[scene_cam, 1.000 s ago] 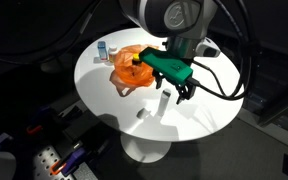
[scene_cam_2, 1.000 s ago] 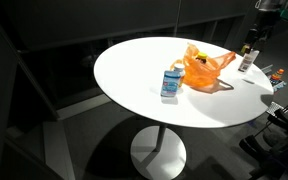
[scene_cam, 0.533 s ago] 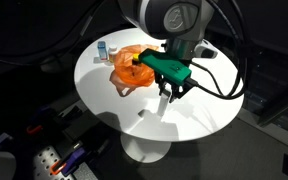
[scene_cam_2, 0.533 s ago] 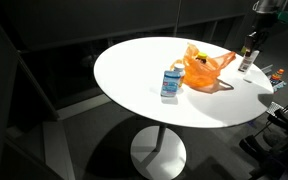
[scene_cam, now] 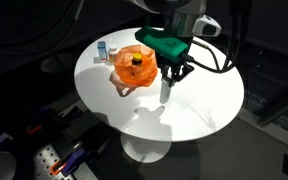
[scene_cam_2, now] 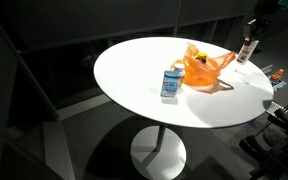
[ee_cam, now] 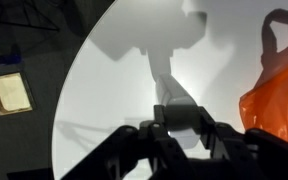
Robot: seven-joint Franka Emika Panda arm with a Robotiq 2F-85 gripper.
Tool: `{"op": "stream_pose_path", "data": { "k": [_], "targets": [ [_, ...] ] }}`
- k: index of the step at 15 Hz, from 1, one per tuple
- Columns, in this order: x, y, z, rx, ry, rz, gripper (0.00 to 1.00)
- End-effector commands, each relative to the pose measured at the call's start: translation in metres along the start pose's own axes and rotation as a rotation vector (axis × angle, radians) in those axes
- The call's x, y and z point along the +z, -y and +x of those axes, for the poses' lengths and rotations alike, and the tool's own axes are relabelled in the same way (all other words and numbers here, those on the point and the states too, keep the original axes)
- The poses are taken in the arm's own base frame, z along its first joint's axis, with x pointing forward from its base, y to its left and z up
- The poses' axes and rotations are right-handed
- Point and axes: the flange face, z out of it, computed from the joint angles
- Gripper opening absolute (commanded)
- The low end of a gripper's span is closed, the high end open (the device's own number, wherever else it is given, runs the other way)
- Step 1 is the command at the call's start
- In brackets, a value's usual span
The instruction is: Pick up the longest white container from the table and put it in the orange plastic bag
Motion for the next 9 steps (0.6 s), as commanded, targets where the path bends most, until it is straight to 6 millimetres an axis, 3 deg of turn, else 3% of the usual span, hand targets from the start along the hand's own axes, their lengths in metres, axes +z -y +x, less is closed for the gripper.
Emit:
{"op": "stream_pose_path", "data": {
  "k": [1, 6, 9],
  "targets": [
    [-0.041, 0.021, -0.004, 0.018, -0.041, -0.011, 0.11],
    [-0.088, 0.065, 0.000, -0.020, -0.128, 0.008, 0.11],
    [-0.105, 0.093, 0.000, -0.058, -0.164, 0.033, 0.11]
  ]
}}
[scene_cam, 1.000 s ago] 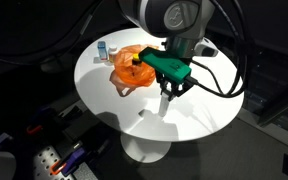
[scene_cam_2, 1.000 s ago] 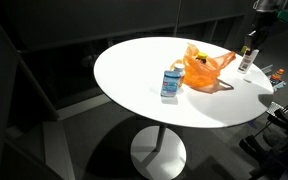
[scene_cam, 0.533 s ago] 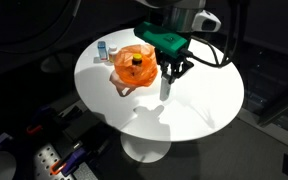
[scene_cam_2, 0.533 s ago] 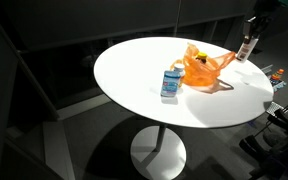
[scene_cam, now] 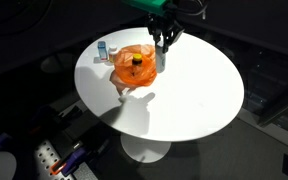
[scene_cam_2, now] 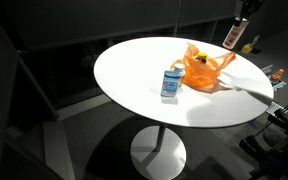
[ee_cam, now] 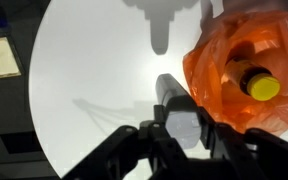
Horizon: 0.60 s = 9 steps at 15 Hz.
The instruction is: Pick up the longest white container from the table and put it in the orange plastic bag
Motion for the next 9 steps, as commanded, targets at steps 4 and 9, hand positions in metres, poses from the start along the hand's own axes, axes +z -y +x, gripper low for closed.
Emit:
{"op": "stream_pose_path", "data": {
  "k": [4, 9],
  "targets": [
    [-0.026, 0.049, 0.007, -0.049, -0.042, 0.051, 0.11],
    [-0.017, 0.066, 0.015, -0.076, -0.036, 0.110, 0.11]
  ]
}}
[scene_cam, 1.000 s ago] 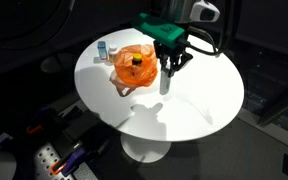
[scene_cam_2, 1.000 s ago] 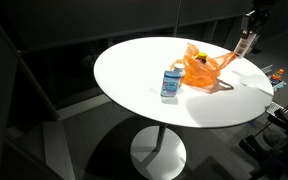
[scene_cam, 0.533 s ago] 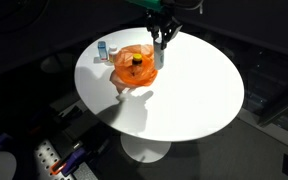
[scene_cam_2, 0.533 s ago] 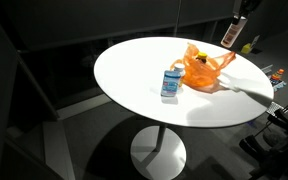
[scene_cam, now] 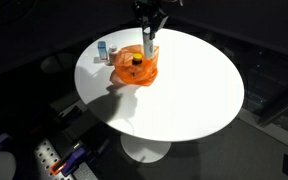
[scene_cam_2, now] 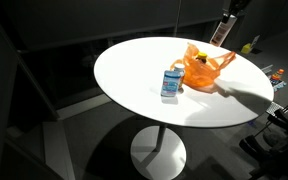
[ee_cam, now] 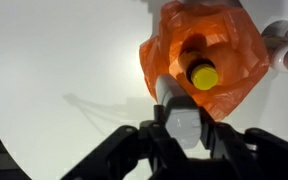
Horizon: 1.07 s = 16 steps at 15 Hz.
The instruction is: Pick up the longest white container from the table and put it in the orange plastic bag
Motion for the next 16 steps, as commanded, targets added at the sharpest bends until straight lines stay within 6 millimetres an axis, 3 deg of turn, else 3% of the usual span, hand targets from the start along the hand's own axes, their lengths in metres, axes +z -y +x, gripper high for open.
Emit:
{"op": "stream_pose_path", "data": {
  "k": [1, 5, 6, 12, 13, 16],
  "targets": [
    [0.001, 0.006, 0.014, -0.017, -0.005, 0.050, 0.11],
    [0.004, 0.005, 0.013, -0.003, 0.008, 0.050, 0.11],
    [0.011, 0.007, 0.008, -0.002, 0.010, 0.036, 0.36],
    [0.012, 0.006, 0.008, 0.000, 0.012, 0.036, 0.36],
    [0.012, 0.006, 0.008, 0.000, 0.012, 0.036, 0.11],
    [0.017, 0.007, 0.013, -0.004, 0.008, 0.035, 0.11]
  ]
}}
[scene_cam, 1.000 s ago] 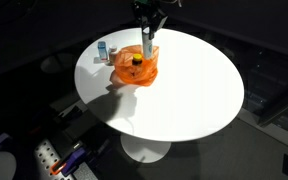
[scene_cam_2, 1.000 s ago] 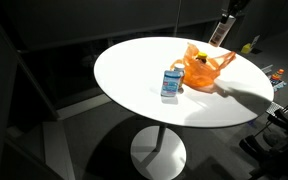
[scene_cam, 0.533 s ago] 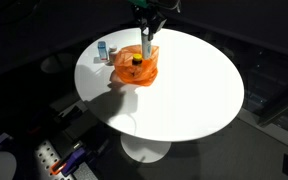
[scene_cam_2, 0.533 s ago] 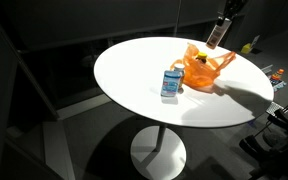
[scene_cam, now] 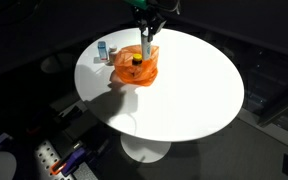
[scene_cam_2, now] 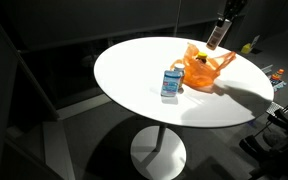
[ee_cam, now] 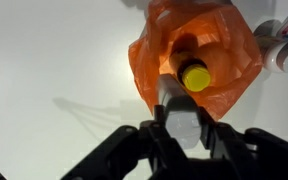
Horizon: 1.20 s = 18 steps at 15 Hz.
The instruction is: Pick up the longest white container from the table and put it in the orange plastic bag
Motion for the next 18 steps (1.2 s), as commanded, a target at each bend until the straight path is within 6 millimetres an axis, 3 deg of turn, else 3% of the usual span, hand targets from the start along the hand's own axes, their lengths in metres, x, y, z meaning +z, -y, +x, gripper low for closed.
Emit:
{"op": "stream_pose_path", "data": {
  "k": [1, 10, 18],
  "targets": [
    [0.003, 0.001, 0.008, -0.006, -0.011, -0.004, 0.11],
    [0.035, 0.009, 0.034, -0.055, -0.055, -0.005, 0.11],
    [0.071, 0.010, 0.045, -0.083, -0.004, 0.014, 0.11]
  ]
}}
